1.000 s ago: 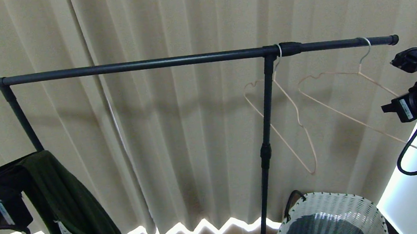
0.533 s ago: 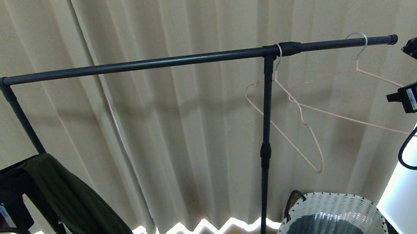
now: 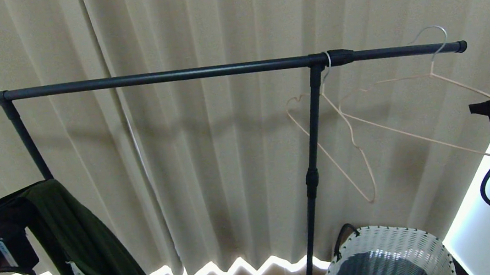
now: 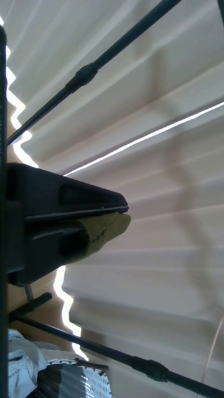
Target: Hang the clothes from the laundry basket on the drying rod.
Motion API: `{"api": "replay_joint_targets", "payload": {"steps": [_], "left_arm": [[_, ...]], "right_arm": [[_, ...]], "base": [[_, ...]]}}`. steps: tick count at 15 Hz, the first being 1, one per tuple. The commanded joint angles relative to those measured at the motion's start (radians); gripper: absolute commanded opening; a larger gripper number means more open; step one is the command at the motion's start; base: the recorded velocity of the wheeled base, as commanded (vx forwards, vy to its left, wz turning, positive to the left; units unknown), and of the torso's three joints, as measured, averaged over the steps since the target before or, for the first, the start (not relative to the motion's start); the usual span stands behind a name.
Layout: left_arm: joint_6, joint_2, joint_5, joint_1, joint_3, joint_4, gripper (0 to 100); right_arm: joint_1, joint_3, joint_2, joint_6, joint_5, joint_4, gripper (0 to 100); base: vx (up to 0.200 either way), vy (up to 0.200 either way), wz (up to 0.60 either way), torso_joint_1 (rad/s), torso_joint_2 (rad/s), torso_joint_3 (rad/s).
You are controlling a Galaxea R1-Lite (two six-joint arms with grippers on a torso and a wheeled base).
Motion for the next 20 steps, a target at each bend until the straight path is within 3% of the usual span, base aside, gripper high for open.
{"api": "replay_joint_targets", "payload": {"steps": [1,3,8,20], "left_arm": [[0.0,0.001,0.001,0.004,0.005,0.0,0],[0.0,0.001,0.001,0.016,0.005,0.0,0],[-0.002,0.004,0.004,0.02,0.011,0.0,0],[0.0,-0.004,0.004,0.02,0.027,0.0,0]], "right_arm": [[-0.014,0.042,-0.055,-0.001,0.0,-0.01,0],[-0.018,0.104,-0.102,-0.002,-0.001,-0.04,0],[-0.018,0.263,-0.154,-0.005,-0.011,-0.25,0],[-0.02,0.41,-0.303,-0.007,-0.009,-0.264,0]], "base": [[0.0,0.0,0.0,0.0,0.0,0.0],[0.0,0.0,0.0,0.0,0.0,0.0],[-0.04,0.0,0.0,0.0,0.0,0.0],[-0.183,0.0,0.0,0.001,0.0,0.003]]}}
